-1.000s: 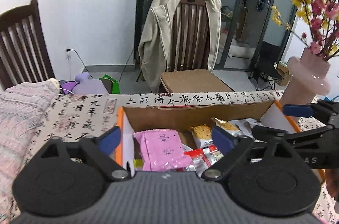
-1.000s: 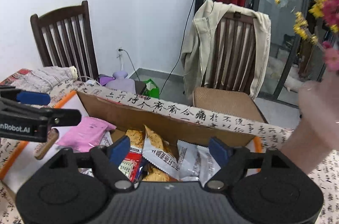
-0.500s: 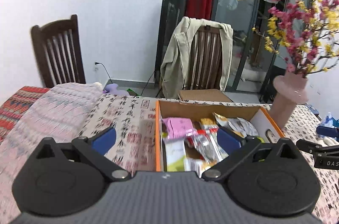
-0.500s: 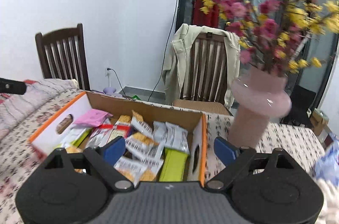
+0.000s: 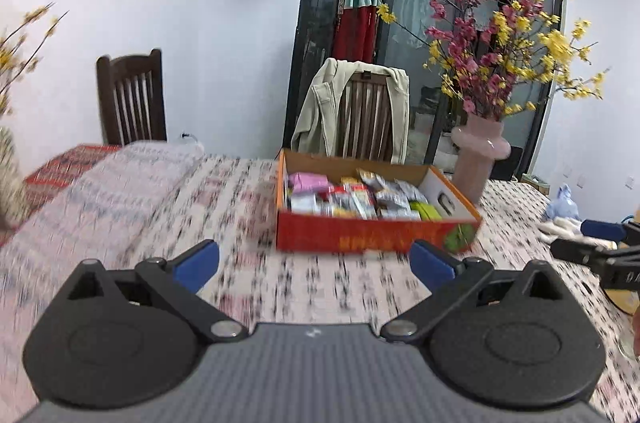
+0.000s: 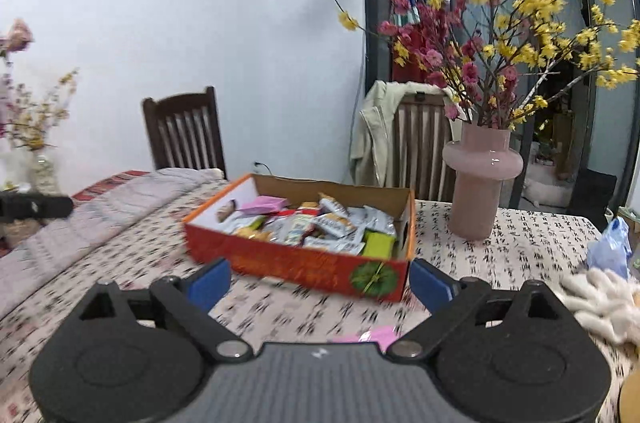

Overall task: Organize snacks
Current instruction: 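Withdraw both grippers toward the remaining pink packet and silver-yellow bag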

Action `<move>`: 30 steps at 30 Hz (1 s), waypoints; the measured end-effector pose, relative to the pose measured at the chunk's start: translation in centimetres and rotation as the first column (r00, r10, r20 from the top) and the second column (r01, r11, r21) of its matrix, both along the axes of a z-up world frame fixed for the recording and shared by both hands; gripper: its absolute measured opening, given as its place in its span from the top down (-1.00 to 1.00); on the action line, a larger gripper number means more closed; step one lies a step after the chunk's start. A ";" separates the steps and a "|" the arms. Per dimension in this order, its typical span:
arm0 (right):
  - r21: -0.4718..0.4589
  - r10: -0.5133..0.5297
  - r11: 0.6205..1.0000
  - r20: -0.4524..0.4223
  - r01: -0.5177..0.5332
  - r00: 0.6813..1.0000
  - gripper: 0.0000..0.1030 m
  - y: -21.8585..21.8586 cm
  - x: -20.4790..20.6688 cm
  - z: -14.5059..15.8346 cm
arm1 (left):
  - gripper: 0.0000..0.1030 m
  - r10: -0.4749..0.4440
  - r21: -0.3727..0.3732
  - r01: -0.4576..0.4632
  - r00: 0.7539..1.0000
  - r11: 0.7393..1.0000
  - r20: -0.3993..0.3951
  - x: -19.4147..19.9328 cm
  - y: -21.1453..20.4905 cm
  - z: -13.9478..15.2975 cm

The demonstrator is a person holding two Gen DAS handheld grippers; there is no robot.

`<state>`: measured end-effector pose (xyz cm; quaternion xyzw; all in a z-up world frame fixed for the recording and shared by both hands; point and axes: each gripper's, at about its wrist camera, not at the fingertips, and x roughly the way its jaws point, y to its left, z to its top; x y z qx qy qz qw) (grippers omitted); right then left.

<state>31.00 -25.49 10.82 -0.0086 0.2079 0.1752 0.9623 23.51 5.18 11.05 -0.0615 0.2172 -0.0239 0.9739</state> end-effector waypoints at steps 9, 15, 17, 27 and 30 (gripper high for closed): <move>0.031 -0.091 0.995 0.026 0.090 0.996 -0.91 -2.4 -10.8 -4.1 | -1.00 0.009 -0.100 -0.019 0.995 0.995 -0.100 -8.2 0.6 -6.0; 0.063 -0.107 0.992 -0.021 0.108 0.994 -0.91 -3.6 -17.3 -8.2 | -1.00 0.004 -0.044 -0.010 0.991 0.999 -0.132 -11.6 -0.5 -8.4; 0.054 -0.110 0.992 -0.036 0.112 0.993 -0.91 -3.6 -18.5 -9.4 | -1.00 -0.007 -0.046 0.000 0.988 0.999 -0.152 -11.5 -0.8 -8.8; 0.044 -0.127 0.990 -0.081 0.131 0.989 -0.91 -3.9 -18.0 -11.2 | -1.00 -0.058 -0.029 0.054 0.982 0.998 -0.179 -9.5 -2.7 -9.2; 0.040 -0.131 0.990 -0.094 0.135 0.987 -0.91 -3.9 -16.9 -11.4 | -1.00 -0.077 -0.029 0.072 0.978 0.997 -0.195 -8.3 -3.3 -9.4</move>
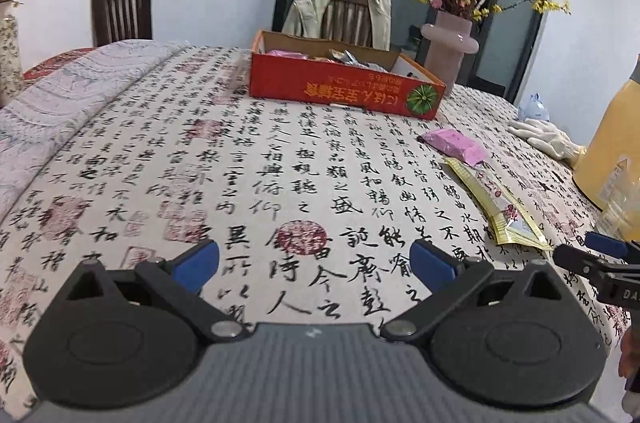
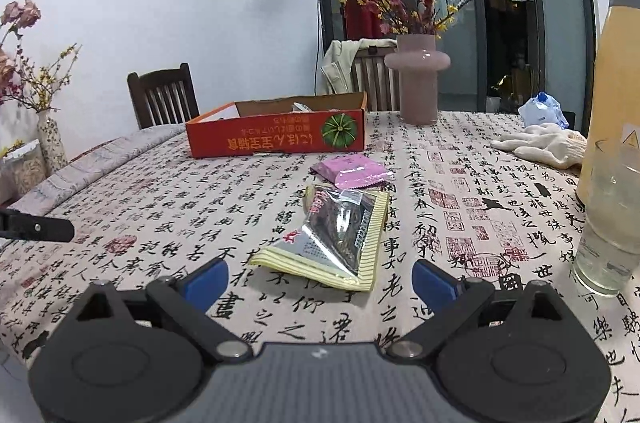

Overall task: Organize snacks
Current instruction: 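Withdraw both grippers toward the remaining pink packet and silver-yellow bag, then grasp the pink packet with the left gripper while the right grasps the silver-gold bag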

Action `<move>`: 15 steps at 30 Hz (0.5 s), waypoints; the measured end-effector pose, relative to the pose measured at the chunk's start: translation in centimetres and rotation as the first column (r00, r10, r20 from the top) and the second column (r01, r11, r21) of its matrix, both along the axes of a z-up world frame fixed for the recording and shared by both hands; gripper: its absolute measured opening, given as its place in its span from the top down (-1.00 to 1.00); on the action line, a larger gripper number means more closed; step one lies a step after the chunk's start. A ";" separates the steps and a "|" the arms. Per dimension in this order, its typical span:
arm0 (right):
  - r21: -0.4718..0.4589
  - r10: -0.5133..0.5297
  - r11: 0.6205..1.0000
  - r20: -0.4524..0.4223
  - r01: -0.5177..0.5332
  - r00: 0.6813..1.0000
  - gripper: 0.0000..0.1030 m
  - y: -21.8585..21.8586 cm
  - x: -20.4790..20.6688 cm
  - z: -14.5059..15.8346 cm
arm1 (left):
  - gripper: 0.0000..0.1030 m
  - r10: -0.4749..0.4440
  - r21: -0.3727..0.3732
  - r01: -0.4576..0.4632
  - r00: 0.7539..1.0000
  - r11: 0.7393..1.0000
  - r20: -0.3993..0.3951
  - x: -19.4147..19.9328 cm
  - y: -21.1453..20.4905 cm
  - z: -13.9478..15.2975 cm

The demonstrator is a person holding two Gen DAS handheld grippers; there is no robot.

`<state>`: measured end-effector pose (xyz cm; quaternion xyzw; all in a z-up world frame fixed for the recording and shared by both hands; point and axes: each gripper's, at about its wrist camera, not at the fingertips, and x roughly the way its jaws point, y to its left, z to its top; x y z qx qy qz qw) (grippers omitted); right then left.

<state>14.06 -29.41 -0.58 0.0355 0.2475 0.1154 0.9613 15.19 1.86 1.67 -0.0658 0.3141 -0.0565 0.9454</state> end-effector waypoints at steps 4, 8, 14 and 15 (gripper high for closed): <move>-0.005 -0.021 1.000 -0.034 0.021 0.999 -0.91 -0.3 1.8 -0.4 | -1.00 -0.028 0.009 0.029 1.000 1.000 -0.008 1.5 -0.8 -0.2; -0.004 -0.024 1.000 -0.057 0.024 0.998 -0.91 -0.4 3.7 -0.6 | -1.00 -0.041 0.000 0.041 0.999 0.999 -0.032 3.2 -1.2 -0.8; -0.021 -0.032 0.999 -0.090 0.031 0.995 -0.90 0.5 7.8 -0.9 | -1.00 -0.086 0.025 0.088 0.995 0.996 -0.055 6.2 -2.6 -0.8; -0.022 -0.037 0.999 -0.092 0.035 0.995 -0.89 0.6 8.6 -0.9 | -1.00 -0.099 0.032 0.101 0.994 0.994 -0.052 6.9 -3.1 -0.6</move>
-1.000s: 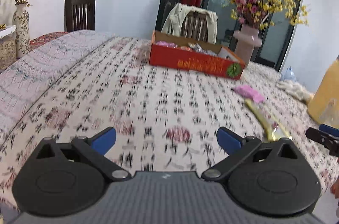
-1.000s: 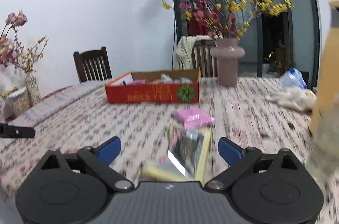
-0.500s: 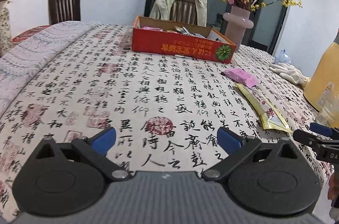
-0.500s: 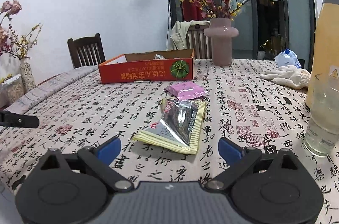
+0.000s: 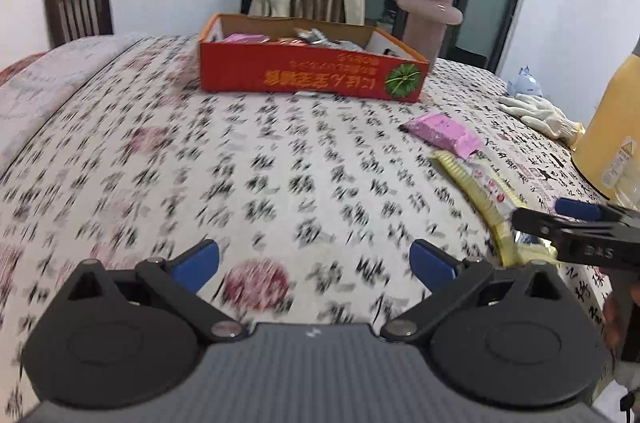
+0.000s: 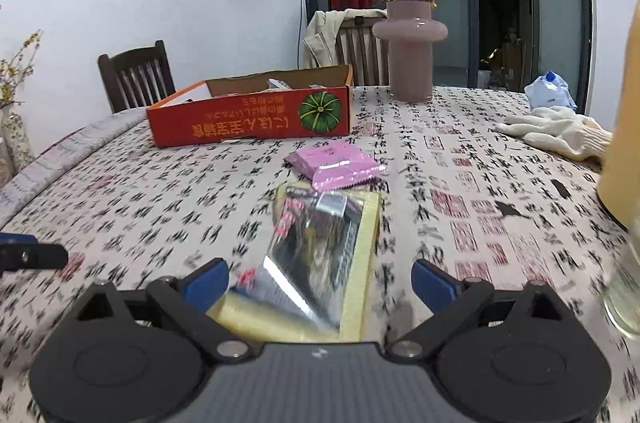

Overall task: Organize snacks
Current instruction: 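Grasp the pink packet with the left gripper while the right grasps the silver-gold bag, then carry both packets over the orange box and lower them inside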

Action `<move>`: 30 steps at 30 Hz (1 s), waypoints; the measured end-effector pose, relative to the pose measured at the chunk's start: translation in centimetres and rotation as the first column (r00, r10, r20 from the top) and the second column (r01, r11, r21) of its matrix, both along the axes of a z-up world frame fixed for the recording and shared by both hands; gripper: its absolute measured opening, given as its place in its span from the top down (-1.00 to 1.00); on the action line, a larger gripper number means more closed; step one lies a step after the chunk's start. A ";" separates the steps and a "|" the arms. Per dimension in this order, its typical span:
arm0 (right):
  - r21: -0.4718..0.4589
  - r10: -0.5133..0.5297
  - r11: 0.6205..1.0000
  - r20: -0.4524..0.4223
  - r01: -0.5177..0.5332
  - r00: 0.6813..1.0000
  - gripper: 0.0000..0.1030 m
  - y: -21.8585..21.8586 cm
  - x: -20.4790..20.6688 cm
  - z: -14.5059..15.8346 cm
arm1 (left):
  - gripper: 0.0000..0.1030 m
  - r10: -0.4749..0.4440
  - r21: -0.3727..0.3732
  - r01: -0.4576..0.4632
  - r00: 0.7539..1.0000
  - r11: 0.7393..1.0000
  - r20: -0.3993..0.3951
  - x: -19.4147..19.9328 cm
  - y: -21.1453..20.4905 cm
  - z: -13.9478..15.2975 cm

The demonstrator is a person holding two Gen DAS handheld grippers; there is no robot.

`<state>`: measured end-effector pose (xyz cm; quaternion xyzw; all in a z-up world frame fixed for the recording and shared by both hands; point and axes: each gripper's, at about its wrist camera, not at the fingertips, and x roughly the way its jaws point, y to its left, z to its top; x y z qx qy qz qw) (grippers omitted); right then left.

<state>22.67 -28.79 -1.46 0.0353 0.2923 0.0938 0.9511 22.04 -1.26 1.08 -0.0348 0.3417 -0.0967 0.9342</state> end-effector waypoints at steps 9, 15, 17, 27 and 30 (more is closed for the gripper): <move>-0.052 0.027 0.998 -0.095 -0.032 0.995 -0.42 0.0 4.9 -0.8 | -1.00 -0.180 0.019 0.180 0.983 0.984 0.024 8.1 -7.6 1.9; -0.039 0.030 0.999 -0.100 -0.034 0.995 -0.24 -1.7 4.8 -1.2 | -1.00 -0.196 -0.071 0.191 0.978 0.979 -0.069 17.0 -13.2 0.3; -0.040 0.040 0.998 -0.102 -0.044 0.994 -0.23 -1.8 4.9 -1.2 | -1.00 -0.208 -0.043 0.205 0.976 0.978 -0.070 19.0 -15.2 -0.6; -0.017 0.061 0.998 -0.110 -0.064 0.992 -0.15 -3.7 5.1 -1.0 | -0.36 -0.431 0.160 0.430 0.902 0.889 -0.025 20.8 -18.8 -3.6; -0.009 0.047 0.999 -0.110 -0.048 0.993 -0.13 -4.2 5.0 -1.0 | -0.29 -0.434 0.157 0.432 0.901 0.888 -0.028 20.7 -18.3 -3.3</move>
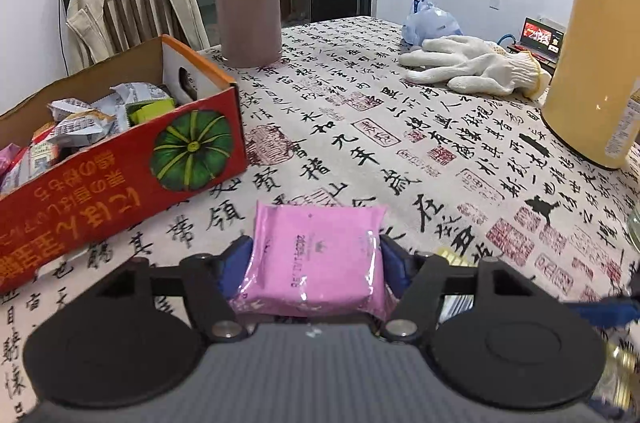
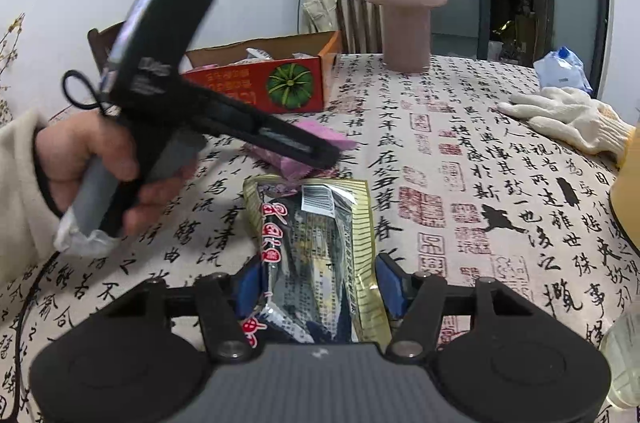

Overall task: Organize snacks
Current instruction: 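Carry both packets over the orange box and lower them inside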

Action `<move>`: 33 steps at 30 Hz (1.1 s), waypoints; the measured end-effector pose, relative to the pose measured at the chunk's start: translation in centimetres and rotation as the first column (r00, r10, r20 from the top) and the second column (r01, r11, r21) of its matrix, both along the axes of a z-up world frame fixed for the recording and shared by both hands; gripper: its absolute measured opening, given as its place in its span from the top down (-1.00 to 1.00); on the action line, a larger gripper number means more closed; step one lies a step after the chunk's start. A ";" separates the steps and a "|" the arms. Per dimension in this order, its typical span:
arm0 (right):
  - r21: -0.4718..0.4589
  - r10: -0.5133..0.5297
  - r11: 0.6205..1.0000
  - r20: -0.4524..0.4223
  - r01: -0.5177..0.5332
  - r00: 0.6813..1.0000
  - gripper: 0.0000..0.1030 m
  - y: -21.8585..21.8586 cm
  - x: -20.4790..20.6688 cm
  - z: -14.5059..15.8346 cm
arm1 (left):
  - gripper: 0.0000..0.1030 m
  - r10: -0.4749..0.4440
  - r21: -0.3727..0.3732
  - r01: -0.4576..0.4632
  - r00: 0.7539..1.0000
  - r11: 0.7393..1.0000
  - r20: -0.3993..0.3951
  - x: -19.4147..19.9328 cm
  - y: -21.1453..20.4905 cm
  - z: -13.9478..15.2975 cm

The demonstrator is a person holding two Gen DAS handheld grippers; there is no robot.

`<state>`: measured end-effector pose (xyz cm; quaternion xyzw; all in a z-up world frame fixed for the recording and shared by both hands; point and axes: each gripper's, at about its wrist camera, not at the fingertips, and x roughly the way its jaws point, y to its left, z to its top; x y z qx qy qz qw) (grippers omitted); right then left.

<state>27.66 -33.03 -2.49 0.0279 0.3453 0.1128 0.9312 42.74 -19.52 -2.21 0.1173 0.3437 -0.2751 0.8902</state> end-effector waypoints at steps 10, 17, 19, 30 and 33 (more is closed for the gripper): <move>-0.020 -0.031 0.999 0.003 0.031 1.000 -0.19 0.5 -0.3 0.0 | -0.28 0.152 -0.061 -0.151 0.988 0.987 0.020 -6.8 9.1 2.7; -0.063 -0.043 0.997 0.010 0.043 0.999 -0.11 1.9 1.3 -0.2 | -0.29 0.265 -0.160 -0.259 0.964 0.952 0.016 -13.1 16.1 4.1; -0.060 -0.026 0.998 0.031 0.028 0.999 0.30 2.5 1.1 0.1 | -0.29 0.309 -0.178 -0.303 0.951 0.936 0.010 -14.7 17.7 4.1; -0.026 0.068 0.997 0.052 -0.066 0.996 0.33 7.2 -2.9 1.2 | -0.30 0.433 -0.259 -0.424 0.901 0.868 -0.025 -20.5 24.8 3.9; -0.036 0.072 0.997 0.076 -0.070 0.995 0.33 8.3 -2.9 2.1 | -0.29 0.444 -0.272 -0.432 0.896 0.860 -0.019 -20.5 25.5 4.2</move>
